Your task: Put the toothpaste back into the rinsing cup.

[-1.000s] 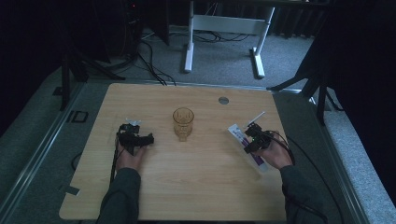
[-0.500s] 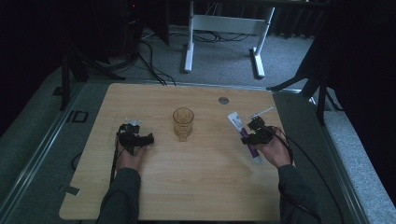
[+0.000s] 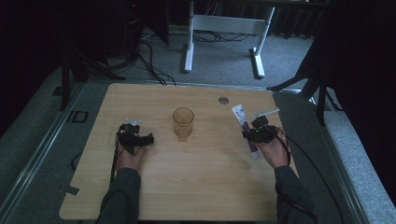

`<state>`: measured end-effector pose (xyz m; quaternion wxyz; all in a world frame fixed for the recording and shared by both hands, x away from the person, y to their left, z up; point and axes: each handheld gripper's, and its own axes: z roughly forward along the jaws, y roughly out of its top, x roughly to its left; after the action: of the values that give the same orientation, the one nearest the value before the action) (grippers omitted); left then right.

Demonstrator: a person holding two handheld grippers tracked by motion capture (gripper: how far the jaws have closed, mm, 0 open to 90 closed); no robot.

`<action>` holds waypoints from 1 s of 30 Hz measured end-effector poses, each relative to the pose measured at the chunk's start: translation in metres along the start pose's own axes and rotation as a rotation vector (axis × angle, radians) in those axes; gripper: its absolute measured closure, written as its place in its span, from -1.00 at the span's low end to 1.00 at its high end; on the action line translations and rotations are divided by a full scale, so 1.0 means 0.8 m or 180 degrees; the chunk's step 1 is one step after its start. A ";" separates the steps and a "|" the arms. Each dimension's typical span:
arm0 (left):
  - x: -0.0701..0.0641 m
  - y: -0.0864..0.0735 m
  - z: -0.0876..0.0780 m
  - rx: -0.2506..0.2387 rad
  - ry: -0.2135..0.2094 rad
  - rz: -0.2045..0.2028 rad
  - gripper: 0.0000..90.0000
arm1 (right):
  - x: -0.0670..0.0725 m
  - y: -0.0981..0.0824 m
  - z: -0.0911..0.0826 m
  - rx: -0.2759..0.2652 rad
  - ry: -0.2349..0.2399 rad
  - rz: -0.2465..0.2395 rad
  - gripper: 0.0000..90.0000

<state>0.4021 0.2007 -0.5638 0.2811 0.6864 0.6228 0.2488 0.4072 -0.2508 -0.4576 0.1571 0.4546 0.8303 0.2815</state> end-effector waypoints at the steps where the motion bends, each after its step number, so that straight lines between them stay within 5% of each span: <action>1: 0.000 0.000 0.000 -0.0001 0.0000 -0.0001 -0.83 | 0.000 -0.001 0.001 -0.0028 -0.0007 0.0020 0.60; 30: 0.000 0.000 0.000 0.0000 0.0000 0.0000 -0.83 | 0.014 0.010 0.011 -0.0607 0.0041 0.0262 0.60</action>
<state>0.4021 0.2007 -0.5638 0.2811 0.6864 0.6229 0.2488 0.4113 -0.2353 -0.4594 0.1827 0.4695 0.7813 0.3684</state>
